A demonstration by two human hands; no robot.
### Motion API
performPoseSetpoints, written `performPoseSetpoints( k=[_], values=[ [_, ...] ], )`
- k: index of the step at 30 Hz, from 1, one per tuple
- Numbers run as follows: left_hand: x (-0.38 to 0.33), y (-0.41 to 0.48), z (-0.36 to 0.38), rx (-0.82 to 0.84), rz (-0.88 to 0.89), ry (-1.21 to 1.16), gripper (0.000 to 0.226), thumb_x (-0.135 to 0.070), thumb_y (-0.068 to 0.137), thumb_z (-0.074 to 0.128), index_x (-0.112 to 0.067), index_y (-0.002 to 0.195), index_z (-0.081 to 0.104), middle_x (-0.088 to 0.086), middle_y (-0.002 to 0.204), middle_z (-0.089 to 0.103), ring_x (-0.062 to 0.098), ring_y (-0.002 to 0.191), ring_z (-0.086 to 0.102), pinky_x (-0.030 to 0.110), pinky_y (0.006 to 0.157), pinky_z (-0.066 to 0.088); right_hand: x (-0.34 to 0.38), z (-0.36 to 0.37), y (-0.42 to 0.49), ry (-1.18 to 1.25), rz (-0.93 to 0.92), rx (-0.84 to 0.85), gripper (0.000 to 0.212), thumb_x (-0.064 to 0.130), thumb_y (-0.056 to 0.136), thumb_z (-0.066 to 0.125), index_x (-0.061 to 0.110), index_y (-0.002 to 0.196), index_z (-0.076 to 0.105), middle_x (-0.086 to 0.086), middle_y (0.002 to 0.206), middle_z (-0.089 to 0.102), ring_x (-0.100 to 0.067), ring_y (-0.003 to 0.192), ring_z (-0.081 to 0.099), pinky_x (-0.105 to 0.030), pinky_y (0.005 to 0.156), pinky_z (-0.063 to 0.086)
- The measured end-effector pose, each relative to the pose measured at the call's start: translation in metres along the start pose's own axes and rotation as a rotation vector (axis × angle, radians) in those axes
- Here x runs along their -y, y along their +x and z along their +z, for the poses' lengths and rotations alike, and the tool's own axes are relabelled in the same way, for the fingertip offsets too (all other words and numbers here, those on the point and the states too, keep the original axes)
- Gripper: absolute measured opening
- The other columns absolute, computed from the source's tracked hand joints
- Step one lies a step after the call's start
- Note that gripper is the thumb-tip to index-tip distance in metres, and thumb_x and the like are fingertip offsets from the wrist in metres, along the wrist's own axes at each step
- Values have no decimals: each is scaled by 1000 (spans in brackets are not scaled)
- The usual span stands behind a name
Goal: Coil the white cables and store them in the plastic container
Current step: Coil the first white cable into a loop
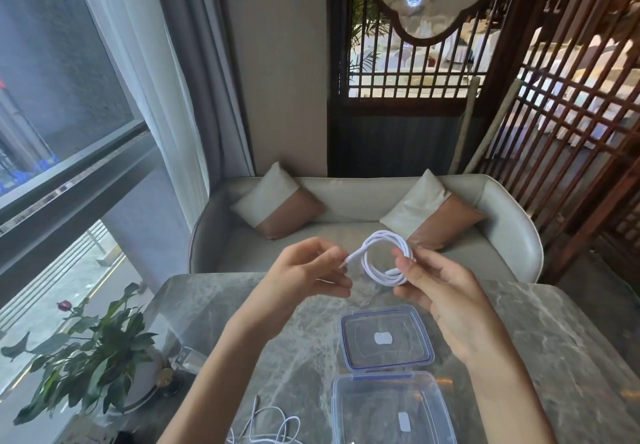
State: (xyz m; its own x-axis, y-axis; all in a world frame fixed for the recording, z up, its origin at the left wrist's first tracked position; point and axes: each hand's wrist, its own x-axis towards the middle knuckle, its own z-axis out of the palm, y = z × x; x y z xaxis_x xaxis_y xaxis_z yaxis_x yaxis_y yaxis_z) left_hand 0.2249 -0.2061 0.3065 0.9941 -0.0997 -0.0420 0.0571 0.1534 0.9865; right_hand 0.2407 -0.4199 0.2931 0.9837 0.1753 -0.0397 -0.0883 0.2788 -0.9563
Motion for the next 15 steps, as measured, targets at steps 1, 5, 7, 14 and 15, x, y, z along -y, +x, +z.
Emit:
performPoseSetpoints(
  k=[1,5,7,14,15],
  values=[
    [-1,-2,-1,26,-5,-21,17,-22,93,65,-7,85,67,11,81,65,25,75,70,33,69,59,0,1,1,-7,-2,-3,28,33,67,79,23,92,83,3,86,78,-5,72,70,-17,64,58],
    [1,-2,-4,5,81,88,6,-12,91,69,-6,90,67,9,78,65,20,73,68,30,68,58,-2,7,1,7,5,35,32,35,65,79,22,93,83,1,89,79,-6,76,72,-17,66,58],
    [3,-1,-5,-17,126,109,6,-8,88,69,-4,91,66,9,78,64,19,72,66,28,68,57,-3,9,0,41,28,62,31,33,66,79,22,94,83,1,91,79,-5,78,72,-17,67,58],
    [13,3,-9,28,95,-100,14,-14,85,70,-6,95,65,10,85,64,19,75,64,28,70,55,-8,8,-3,97,64,29,23,26,71,76,21,92,84,1,87,78,-5,74,72,-16,66,58],
    [16,5,-8,25,96,-85,13,-14,84,71,-6,93,66,10,84,65,19,74,64,28,70,55,-9,7,-4,94,63,27,23,27,71,76,21,92,84,1,87,78,-6,75,72,-16,67,58]
  ],
)
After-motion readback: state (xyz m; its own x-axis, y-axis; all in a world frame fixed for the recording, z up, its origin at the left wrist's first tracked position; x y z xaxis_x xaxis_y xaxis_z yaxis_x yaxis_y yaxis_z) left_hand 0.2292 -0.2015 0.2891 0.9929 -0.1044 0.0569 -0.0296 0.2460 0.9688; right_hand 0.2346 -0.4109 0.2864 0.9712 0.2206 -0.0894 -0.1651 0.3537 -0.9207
